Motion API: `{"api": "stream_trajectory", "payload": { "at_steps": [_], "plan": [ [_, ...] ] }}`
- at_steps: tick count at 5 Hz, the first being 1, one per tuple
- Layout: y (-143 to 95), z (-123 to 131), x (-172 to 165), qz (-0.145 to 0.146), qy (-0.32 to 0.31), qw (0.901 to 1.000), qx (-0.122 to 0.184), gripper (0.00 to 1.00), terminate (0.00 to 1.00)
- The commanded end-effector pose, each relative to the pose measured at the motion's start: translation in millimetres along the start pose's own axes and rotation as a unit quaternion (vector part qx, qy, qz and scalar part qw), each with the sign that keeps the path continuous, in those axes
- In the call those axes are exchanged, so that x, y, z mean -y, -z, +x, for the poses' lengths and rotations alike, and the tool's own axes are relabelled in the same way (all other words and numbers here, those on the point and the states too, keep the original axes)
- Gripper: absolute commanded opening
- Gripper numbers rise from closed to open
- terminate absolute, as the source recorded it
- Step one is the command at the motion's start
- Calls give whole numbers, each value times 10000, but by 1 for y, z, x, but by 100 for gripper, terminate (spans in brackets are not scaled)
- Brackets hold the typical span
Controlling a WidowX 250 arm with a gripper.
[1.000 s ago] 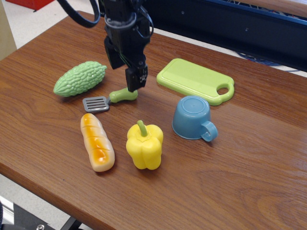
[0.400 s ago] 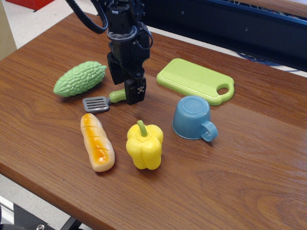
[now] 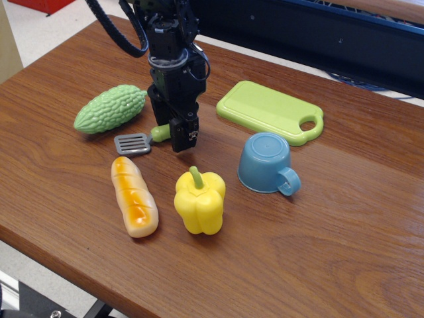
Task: Put spatula on cutting board
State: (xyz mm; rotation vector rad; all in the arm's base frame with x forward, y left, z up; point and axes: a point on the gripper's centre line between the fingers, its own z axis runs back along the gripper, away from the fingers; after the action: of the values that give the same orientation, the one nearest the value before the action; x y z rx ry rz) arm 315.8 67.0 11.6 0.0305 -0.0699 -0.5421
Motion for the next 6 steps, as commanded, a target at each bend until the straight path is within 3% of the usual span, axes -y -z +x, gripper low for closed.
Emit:
{"api": "stream_trajectory", "payload": {
  "at_steps": [1, 3, 5, 6],
  "plan": [
    [-14, 3, -4, 273, 136, 9993, 231, 0, 0],
    [-37, 16, -2, 331, -97, 9981, 511, 0, 0],
    [-79, 46, -9, 513, -471, 9950, 716, 0, 0],
    [-83, 74, -8, 1040, 149, 9921, 691, 0, 0]
  ]
}}
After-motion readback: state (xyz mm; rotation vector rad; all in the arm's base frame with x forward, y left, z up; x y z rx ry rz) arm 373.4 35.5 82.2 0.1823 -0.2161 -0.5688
